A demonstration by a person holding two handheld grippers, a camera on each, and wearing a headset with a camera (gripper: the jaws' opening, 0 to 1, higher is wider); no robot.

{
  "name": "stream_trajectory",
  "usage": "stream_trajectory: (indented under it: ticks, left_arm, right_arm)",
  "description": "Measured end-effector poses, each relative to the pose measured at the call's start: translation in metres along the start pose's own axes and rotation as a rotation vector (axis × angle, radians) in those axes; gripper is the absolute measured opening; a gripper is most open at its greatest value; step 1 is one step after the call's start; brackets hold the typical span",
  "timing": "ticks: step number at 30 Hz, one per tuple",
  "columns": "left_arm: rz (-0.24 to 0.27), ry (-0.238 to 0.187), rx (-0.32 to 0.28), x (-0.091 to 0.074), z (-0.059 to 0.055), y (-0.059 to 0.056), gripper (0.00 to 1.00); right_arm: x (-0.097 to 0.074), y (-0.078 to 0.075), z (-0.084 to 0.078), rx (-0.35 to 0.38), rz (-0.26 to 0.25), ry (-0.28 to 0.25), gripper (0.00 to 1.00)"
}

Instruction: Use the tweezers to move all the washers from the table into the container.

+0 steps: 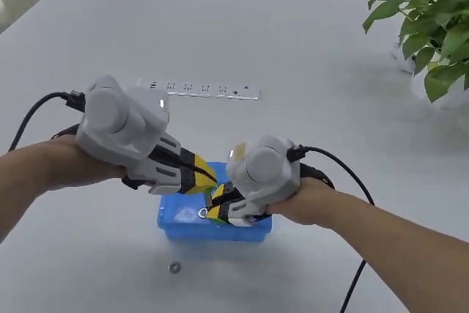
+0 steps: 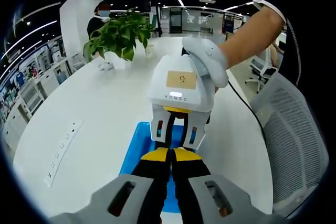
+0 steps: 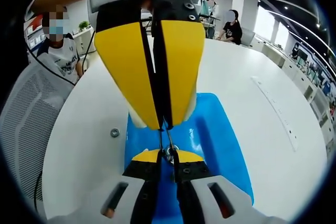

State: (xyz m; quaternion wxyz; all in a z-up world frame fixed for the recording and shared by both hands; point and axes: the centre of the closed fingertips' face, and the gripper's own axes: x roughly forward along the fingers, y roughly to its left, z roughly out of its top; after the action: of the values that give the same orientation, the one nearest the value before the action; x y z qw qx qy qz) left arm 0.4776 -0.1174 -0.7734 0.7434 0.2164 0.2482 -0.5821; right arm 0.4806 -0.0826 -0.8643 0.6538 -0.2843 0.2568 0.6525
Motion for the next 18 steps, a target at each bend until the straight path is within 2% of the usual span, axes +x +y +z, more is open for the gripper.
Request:
stream_trajectory:
  ticks: [18]
  left_arm:
    - [0.013, 0.002, 0.039, -0.017, 0.017, -0.006, 0.05]
  right_arm:
    - [-0.016, 0.003, 0.019, -0.03, -0.034, -0.025, 0.12]
